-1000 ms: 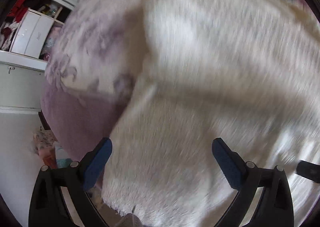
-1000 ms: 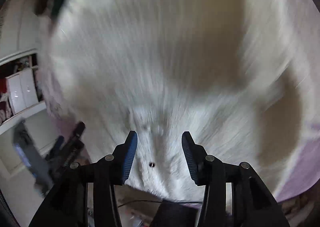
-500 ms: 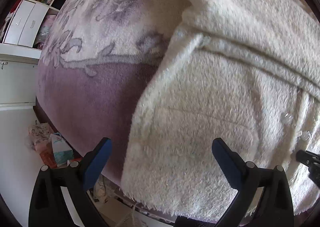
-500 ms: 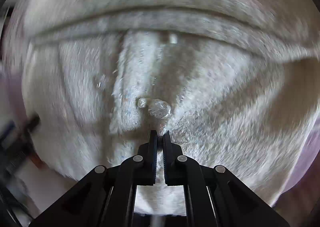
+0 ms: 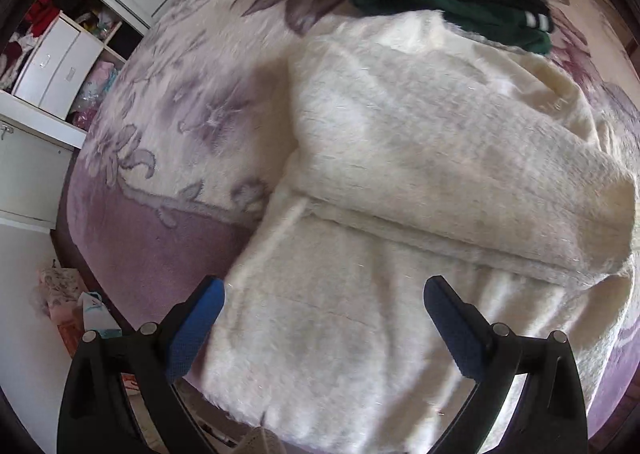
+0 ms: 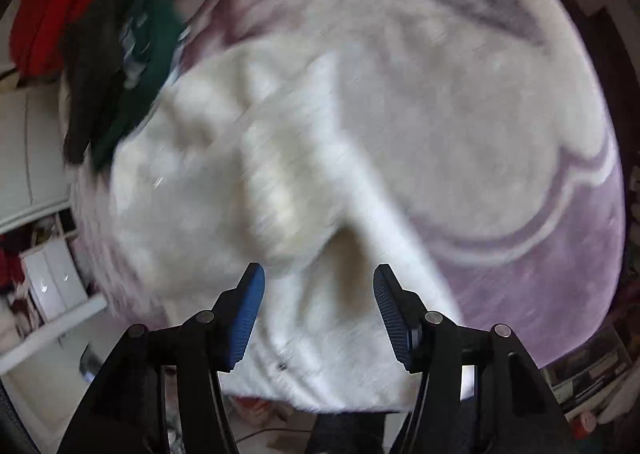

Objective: Fold large clothes

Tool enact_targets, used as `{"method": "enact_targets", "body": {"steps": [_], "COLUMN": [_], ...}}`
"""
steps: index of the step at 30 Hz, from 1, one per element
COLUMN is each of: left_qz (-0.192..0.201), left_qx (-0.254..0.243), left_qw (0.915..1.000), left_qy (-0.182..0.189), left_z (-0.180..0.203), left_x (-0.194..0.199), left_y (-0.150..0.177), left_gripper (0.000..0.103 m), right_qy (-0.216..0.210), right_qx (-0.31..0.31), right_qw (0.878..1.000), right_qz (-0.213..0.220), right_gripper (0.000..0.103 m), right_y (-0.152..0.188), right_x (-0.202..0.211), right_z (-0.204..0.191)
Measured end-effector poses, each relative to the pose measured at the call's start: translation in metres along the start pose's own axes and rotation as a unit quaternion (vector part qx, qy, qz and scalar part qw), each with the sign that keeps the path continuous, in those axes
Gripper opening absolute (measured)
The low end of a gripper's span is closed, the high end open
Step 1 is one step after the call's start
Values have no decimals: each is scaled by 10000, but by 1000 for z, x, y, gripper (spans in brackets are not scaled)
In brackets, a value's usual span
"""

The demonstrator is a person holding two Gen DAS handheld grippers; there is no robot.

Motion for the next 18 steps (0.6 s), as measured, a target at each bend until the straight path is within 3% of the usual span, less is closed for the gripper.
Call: {"method": "enact_targets", "body": {"steps": [4,8,9,10,11,13,15,16,18], "left_qz": [-88,-282,-276,-247,-315,-413,-525,-561,-622], "left_qx": [147,279,276,252,182,92,40,47,50], "left_qw": [9992,9978,9975,9970,9964,9951,9937,9933,9921], "left_qy": [-352,-539,-586,-696,-763,-891,-994,-1013,-1086], "left_z": [31,65,73,87,98,115,127,130,133], "left_x": [2,-6,-7,-11,-17,-30,-46,-53,-62], "left_y": [22,38,40,41,41,39,36,34,32], "left_gripper": [103,103,103,103,103,103,103,103,103], "right_qy": [423,723,993,1162,1069,287,8,18,637], "right_qx": [708,1433,1581,1574,1442,706,580,687,1371], "right_qw": [9943,9850,9810,9799,9829,9960,9972,9967,9882], "right_qz": [-672,-635,-523,-400,-408,-473,-470,-435,-228], "right_gripper": [59,59,49,26,25,26,29,36,43], "right_y": [-9,-29,-34,-38,-42,-47,-45,-43,-33], "right_x": [-49,-83,-87,-89,-90,-87,-78,-74,-68], "right_z": [18,4,3,9,20,48,59,58,42]}}
Point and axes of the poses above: each gripper's, at about its wrist camera, not at the fingertips, and x roughly against the way its jaws point, z to its right, y to its underside, the point moved 5 cm from there along -x, roughly the way its jaws point, and after that the axes turned 15 degrees about -z, right-handed, at the moved point
